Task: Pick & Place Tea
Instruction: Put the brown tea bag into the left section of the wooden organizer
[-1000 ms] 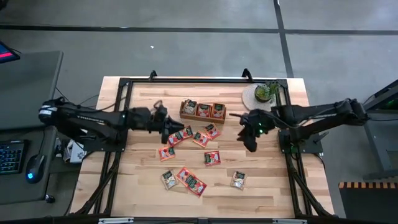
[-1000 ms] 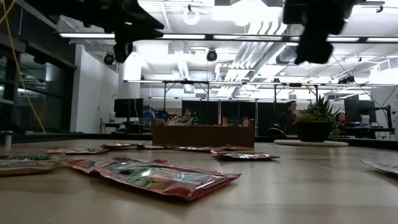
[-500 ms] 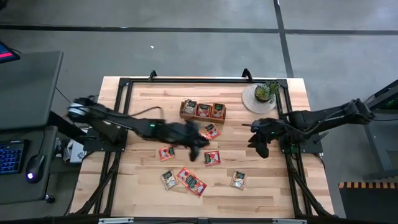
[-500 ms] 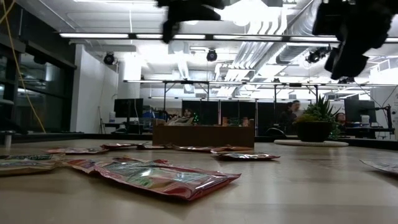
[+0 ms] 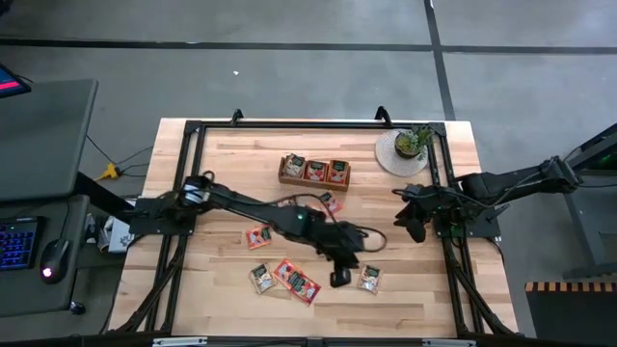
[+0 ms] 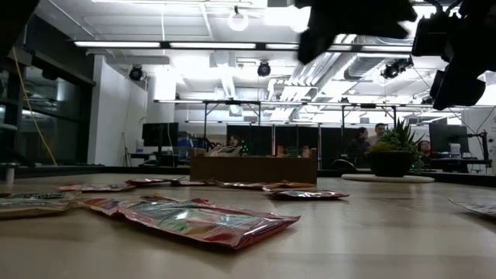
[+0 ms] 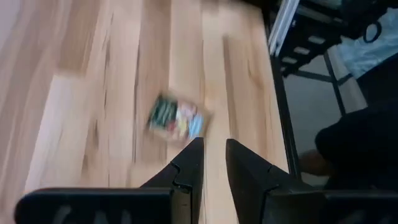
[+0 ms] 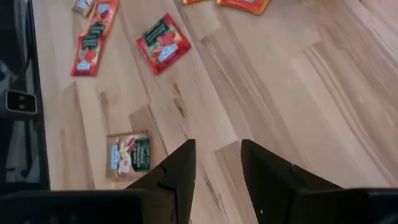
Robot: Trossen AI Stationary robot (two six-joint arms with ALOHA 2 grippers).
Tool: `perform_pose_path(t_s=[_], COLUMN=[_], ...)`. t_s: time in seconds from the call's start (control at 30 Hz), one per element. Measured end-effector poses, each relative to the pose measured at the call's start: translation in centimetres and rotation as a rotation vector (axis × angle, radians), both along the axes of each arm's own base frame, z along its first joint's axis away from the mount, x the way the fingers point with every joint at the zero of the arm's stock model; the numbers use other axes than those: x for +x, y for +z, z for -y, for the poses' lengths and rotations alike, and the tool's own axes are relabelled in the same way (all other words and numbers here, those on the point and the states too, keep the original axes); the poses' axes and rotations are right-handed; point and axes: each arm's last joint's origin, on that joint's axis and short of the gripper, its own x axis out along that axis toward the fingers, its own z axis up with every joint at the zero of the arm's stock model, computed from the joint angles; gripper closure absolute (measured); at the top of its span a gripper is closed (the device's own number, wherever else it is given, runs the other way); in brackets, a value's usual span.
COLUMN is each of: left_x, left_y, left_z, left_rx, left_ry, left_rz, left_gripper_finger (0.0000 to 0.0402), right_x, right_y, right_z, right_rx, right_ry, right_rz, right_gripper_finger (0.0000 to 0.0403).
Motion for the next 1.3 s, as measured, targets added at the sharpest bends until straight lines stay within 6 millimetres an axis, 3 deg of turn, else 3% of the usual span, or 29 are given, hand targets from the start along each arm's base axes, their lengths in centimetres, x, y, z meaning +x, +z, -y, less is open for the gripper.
perform_pose_path(t_s=[0.23, 0.33, 0.43, 0.57, 0.93, 1.3], left_x=[2.7, 2.7, 2.9, 3.4, 4.8, 4.6], left_y=[-2.6, -3.7, -3.5, -5.3, -5.4, -8.7], left_z=[0.8, 1.0, 1.4, 1.9, 3.1, 5.1], left_rx=[0.013, 0.016, -0.002, -0.007, 0.015, 0.069], left_ry=[-0.088, -0.093, -0.11, -0.114, -0.094, -0.107], left_rz=[0.013, -0.026, 0.008, -0.008, 0.127, 0.085], left_gripper_finger=[0.0396, 0.0394, 0.04, 0.0401, 0.0401, 0.0401], right_x=[0.1, 0.1, 0.2, 0.7, 3.2, 3.8], right_y=[-0.1, -0.1, 0.0, 0.2, -0.6, -1.7], right_z=[0.0, -0.1, -0.1, -0.2, -1.0, -2.0], right_rx=[-0.017, 0.001, 0.018, 0.036, 0.051, 0.086], right_ry=[0.03, 0.044, 0.037, 0.025, 0.046, -0.011], right_rz=[-0.006, -0.009, -0.002, 0.039, 0.038, -0.053], right_gripper_finger=[0.0279, 0.0279, 0.0279, 0.0279, 0.0279, 0.0279])
